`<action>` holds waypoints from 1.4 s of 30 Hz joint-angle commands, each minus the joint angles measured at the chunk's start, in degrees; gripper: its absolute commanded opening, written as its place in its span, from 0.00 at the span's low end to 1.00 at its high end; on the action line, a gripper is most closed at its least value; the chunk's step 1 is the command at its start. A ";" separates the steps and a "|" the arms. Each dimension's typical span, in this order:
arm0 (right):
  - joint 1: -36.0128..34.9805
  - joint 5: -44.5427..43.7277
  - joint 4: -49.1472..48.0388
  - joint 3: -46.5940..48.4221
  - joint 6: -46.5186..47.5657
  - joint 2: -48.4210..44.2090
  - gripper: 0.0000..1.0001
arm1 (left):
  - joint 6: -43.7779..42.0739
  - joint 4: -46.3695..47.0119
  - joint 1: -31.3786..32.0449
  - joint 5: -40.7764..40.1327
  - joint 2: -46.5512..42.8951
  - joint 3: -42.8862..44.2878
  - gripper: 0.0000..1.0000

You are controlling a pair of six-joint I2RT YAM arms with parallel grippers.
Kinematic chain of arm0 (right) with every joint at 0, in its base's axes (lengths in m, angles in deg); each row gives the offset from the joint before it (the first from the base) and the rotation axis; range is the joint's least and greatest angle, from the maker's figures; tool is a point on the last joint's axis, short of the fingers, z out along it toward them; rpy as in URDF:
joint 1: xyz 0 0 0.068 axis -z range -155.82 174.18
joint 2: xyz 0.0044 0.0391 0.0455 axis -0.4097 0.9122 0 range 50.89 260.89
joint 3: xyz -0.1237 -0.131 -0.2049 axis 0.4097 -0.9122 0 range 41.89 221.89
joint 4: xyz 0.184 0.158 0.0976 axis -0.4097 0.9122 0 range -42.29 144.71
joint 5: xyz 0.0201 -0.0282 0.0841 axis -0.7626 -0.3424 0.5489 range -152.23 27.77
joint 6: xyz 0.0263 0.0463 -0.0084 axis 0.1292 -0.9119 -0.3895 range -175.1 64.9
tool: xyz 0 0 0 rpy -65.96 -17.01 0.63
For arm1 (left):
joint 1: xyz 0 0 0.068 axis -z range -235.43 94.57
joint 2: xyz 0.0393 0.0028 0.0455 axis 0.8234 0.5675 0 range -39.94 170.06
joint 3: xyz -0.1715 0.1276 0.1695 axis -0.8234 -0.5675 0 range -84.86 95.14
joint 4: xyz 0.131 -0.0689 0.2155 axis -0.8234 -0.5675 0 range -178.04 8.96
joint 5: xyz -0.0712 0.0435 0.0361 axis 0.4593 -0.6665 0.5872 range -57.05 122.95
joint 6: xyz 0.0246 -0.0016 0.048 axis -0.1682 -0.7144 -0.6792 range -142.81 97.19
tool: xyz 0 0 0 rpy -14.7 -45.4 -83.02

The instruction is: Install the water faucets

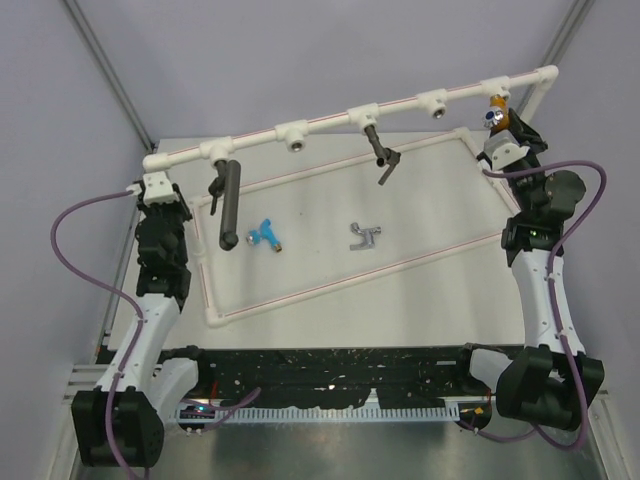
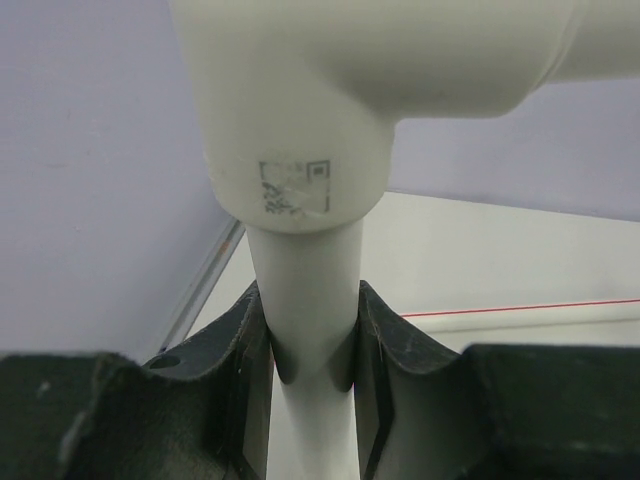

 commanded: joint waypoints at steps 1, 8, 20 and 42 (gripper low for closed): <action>0.28 0.11 -2.22 -0.75 8.96 0.83 0.05 | -4.01 -3.80 -8.08 -1.25 1.49 3.61 0.00; 0.63 3.70 -3.44 -0.84 17.57 2.76 0.05 | -1.83 -4.33 -12.74 3.85 5.36 5.72 0.00; 2.74 7.59 -0.55 1.27 44.89 6.28 0.05 | 1.95 0.40 -17.84 8.95 5.54 3.80 0.00; -0.60 5.47 -1.95 -1.02 51.08 7.42 0.05 | 2.13 5.25 -18.54 12.91 6.50 1.51 0.00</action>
